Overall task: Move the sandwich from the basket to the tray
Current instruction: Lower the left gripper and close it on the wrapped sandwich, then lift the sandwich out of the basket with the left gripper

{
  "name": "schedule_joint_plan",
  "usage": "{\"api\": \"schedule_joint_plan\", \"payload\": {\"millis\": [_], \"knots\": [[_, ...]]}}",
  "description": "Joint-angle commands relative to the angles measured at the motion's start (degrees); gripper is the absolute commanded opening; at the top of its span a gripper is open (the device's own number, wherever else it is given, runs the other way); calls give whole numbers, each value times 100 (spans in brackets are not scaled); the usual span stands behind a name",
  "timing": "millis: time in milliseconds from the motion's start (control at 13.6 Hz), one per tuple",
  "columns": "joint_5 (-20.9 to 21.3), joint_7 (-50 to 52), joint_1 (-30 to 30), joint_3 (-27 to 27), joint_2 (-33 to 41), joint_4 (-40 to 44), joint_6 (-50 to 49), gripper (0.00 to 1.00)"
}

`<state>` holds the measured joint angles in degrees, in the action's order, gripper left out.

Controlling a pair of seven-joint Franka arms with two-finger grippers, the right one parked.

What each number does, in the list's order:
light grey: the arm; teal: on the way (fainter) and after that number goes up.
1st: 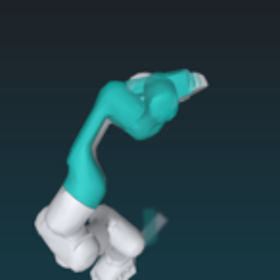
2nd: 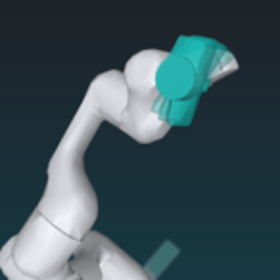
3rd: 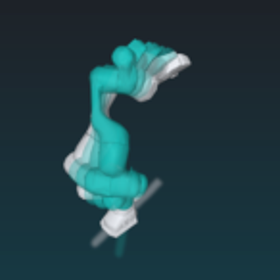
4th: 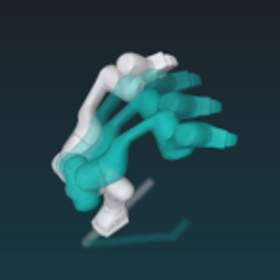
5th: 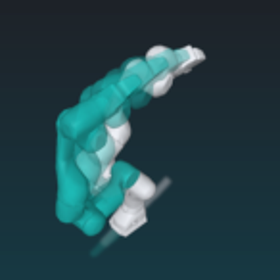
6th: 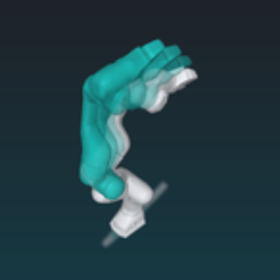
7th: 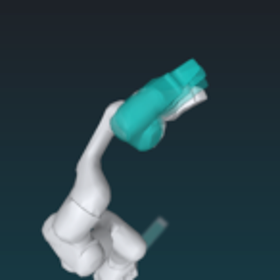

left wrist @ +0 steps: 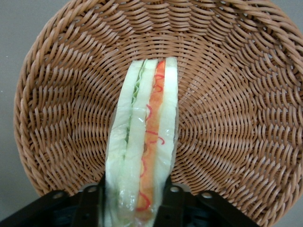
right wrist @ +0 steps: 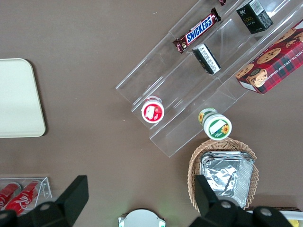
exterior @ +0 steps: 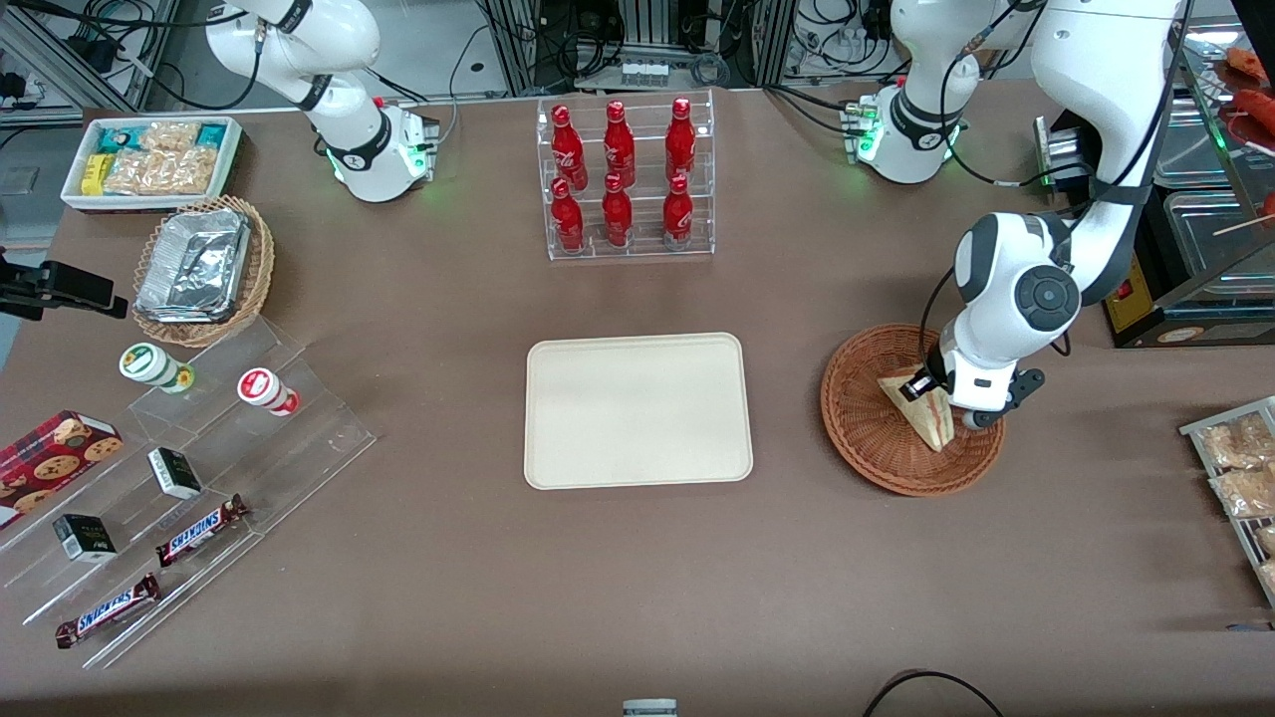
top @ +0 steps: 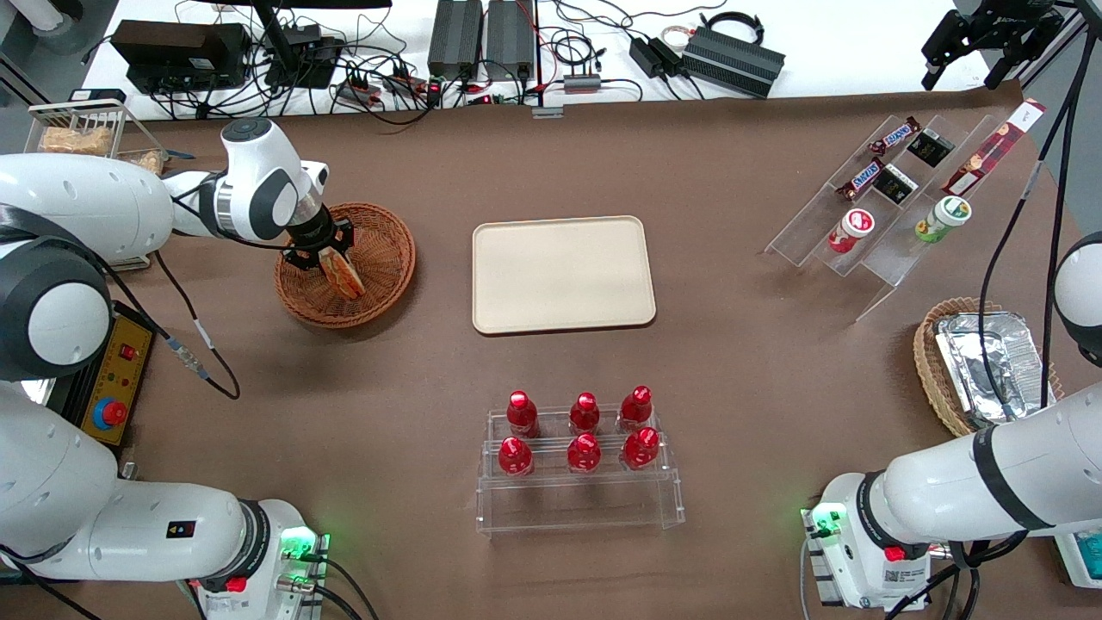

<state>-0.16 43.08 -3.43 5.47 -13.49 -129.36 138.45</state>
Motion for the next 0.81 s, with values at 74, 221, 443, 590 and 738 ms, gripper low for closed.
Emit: {"api": "schedule_joint_plan", "payload": {"millis": [74, 221, 443, 590, 738], "knots": [[68, -1, -34, 6, 153, 742, -1097, 0], [51, -27, -87, 41, 48, 1524, -1950, 0], [42, -107, -508, 42, -215, 2272, -2331, 0], [33, -141, -903, 42, -531, 2764, -2576, 0], [33, -351, -1281, 42, -821, 3117, -2692, 0]]}}
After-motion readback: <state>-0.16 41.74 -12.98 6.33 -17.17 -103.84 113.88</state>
